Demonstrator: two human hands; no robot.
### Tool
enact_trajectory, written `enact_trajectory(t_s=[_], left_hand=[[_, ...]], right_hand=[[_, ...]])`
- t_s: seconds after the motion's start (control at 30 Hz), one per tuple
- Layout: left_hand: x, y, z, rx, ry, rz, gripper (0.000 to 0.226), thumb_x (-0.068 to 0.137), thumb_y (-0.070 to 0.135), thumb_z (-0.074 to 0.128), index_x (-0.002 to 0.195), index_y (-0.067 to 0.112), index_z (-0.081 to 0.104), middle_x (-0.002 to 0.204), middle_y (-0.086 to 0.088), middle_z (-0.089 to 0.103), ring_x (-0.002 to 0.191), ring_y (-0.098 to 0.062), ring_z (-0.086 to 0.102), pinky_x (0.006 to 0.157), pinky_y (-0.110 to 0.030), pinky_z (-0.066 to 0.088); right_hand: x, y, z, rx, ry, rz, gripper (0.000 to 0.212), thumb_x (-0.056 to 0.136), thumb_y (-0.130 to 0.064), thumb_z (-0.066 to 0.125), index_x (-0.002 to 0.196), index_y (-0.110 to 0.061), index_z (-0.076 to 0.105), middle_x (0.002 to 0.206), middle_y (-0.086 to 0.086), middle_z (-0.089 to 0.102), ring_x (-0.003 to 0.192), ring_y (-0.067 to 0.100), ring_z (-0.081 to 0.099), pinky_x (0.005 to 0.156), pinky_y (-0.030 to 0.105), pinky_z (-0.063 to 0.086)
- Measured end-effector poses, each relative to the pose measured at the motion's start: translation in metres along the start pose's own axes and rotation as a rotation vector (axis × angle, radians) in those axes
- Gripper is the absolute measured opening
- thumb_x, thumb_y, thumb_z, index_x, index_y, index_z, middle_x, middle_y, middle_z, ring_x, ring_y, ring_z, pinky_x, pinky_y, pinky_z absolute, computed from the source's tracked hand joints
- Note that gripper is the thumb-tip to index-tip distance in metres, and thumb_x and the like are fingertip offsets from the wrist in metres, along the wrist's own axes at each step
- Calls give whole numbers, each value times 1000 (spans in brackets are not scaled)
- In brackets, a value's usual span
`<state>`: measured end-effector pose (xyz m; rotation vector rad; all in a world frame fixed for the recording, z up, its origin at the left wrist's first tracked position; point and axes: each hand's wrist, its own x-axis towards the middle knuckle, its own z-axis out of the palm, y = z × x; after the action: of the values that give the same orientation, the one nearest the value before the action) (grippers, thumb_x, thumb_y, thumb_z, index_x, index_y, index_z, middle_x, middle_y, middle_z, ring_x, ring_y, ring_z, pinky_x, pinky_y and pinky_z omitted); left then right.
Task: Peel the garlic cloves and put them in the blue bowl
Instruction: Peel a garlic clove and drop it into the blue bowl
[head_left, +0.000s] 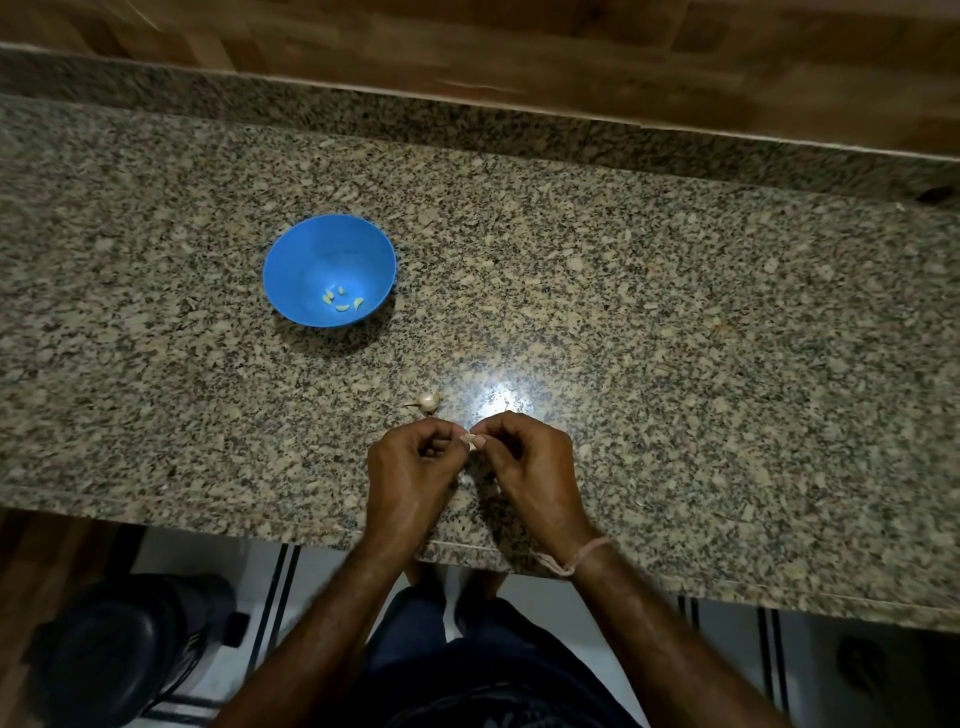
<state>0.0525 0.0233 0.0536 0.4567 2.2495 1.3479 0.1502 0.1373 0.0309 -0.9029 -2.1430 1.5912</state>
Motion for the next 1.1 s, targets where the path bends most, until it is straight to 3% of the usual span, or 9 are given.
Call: enact_trajectory(t_s=[0.2, 0.37, 0.47, 0.53, 0.67, 0.8, 0.93, 1.03, 1.1], left_hand=[[0, -4, -1, -19, 1, -20, 3, 85, 17, 83, 85, 19, 81, 72, 12, 75, 69, -2, 71, 62, -11, 51], [0, -9, 6, 33, 27, -53, 9, 86, 13, 78, 84, 22, 78, 70, 12, 72, 66, 0, 68, 60, -11, 49], [-1, -12, 8, 88, 7, -58, 9, 86, 12, 76, 83, 20, 77, 69, 12, 71, 66, 1, 67, 58, -9, 47], [0, -16, 8, 116, 15, -62, 11, 86, 10, 75, 84, 21, 77, 70, 12, 71, 67, 2, 66, 58, -8, 46], [4, -20, 7, 72, 32, -55, 19, 90, 7, 72, 93, 25, 77, 83, 15, 74, 78, 2, 68, 66, -6, 49], [7, -15, 2, -29, -34, -35, 12, 93, 14, 74, 96, 24, 80, 84, 13, 77, 81, -1, 72, 67, -10, 52], [8, -12, -3, -93, -66, -64, 7, 91, 11, 76, 92, 17, 79, 79, 5, 78, 75, -8, 74, 66, -18, 56], [10, -9, -4, -134, -104, -95, 5, 91, 10, 77, 90, 14, 79, 77, 1, 78, 74, -14, 76, 69, -25, 61], [10, -8, -3, -132, -104, -110, 8, 90, 7, 76, 86, 13, 79, 74, 1, 77, 71, -12, 75, 66, -22, 58]], right_hand=[[-1, 0, 0, 63, -15, 31, 11, 96, -11, 72, 94, -18, 80, 87, -8, 77, 86, 12, 73, 79, 41, 61], [6, 2, 5, 304, -39, 248, 6, 96, -10, 73, 96, -13, 79, 90, 3, 79, 88, 24, 76, 82, 45, 64], [6, -1, 7, 513, -27, 442, 6, 98, -8, 71, 99, -5, 76, 83, 10, 75, 72, 21, 68, 63, 32, 58], [7, 2, 9, 573, -7, 511, 7, 98, -10, 72, 100, -4, 75, 85, 16, 73, 70, 20, 64, 60, 30, 54], [9, 10, 8, 404, -16, 386, 4, 96, -9, 74, 96, -6, 77, 90, 17, 77, 82, 35, 74, 75, 43, 62], [9, 6, 6, 258, -35, 267, 6, 91, -11, 80, 91, -6, 76, 85, 9, 78, 82, 27, 77, 73, 40, 65], [8, 3, 6, 381, -30, 314, 3, 94, -4, 74, 95, -5, 77, 87, 14, 78, 79, 32, 74, 80, 56, 64], [5, 0, 9, 500, -9, 405, 6, 95, 0, 71, 97, -3, 76, 85, 15, 78, 77, 27, 70, 85, 60, 60], [5, -1, 9, 470, -7, 387, 7, 94, 1, 71, 95, -3, 77, 87, 15, 78, 80, 29, 73, 85, 59, 62]])
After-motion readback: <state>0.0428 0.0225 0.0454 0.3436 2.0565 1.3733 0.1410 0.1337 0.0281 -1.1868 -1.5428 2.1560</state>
